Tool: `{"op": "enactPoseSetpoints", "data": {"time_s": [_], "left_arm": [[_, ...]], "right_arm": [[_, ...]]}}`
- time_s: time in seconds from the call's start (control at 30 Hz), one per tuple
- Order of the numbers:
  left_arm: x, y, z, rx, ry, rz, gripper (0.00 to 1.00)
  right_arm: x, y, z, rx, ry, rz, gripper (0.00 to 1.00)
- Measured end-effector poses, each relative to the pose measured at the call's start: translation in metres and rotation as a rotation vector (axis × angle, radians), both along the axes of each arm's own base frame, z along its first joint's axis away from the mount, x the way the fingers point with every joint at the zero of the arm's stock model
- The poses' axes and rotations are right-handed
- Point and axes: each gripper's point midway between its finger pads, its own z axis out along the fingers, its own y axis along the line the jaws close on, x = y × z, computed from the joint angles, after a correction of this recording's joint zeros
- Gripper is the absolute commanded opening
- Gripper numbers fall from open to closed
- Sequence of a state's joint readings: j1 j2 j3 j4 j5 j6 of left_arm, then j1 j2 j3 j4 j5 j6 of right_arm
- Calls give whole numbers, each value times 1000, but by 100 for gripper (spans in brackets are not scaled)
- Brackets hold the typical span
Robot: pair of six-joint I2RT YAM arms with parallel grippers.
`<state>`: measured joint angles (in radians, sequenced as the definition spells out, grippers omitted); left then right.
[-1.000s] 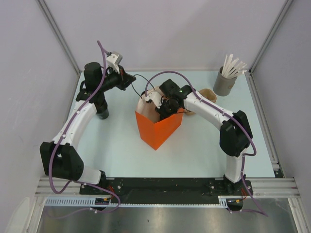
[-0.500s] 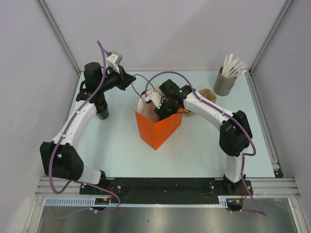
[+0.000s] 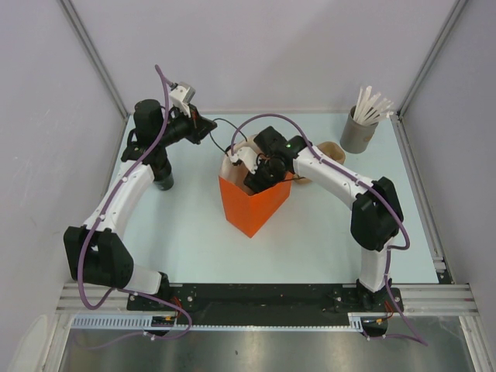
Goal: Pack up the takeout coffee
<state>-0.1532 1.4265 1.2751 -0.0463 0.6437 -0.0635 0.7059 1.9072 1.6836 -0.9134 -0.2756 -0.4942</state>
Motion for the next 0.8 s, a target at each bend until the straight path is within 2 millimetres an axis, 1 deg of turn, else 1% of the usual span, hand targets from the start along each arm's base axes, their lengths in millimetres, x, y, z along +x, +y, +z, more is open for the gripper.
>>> {"op": "enactPoseSetpoints", "data": {"time_s": [0.1,0.27,0.37,0.43,0.6,0.7,0.8], "left_arm": [[0,0,0,0,0,0,0],[-1,-1,0,-2,0,-8,0],[-2,-2,0,-3,0,-15,0],[-2,-2,0,-3,0,-15,0],[-2,-2,0,-4,1,-16,0],[-2,-2,0,-4,1,-18,0],[-2,-2,0,-4,1,-18,0]], "right_arm": [[2,-1,2,-5,-11,-2,71],[5,-4,6,-18,-31,-10,75],[4,-4,6,-26,-34,-10,78],[3,-5,7,-30,-34,-10,82],[2,-4,13,-30,-41,-7,86],[4,-3,24,-20,-61,-10,88],[6,-2,45,8,-101,-14,90]]}}
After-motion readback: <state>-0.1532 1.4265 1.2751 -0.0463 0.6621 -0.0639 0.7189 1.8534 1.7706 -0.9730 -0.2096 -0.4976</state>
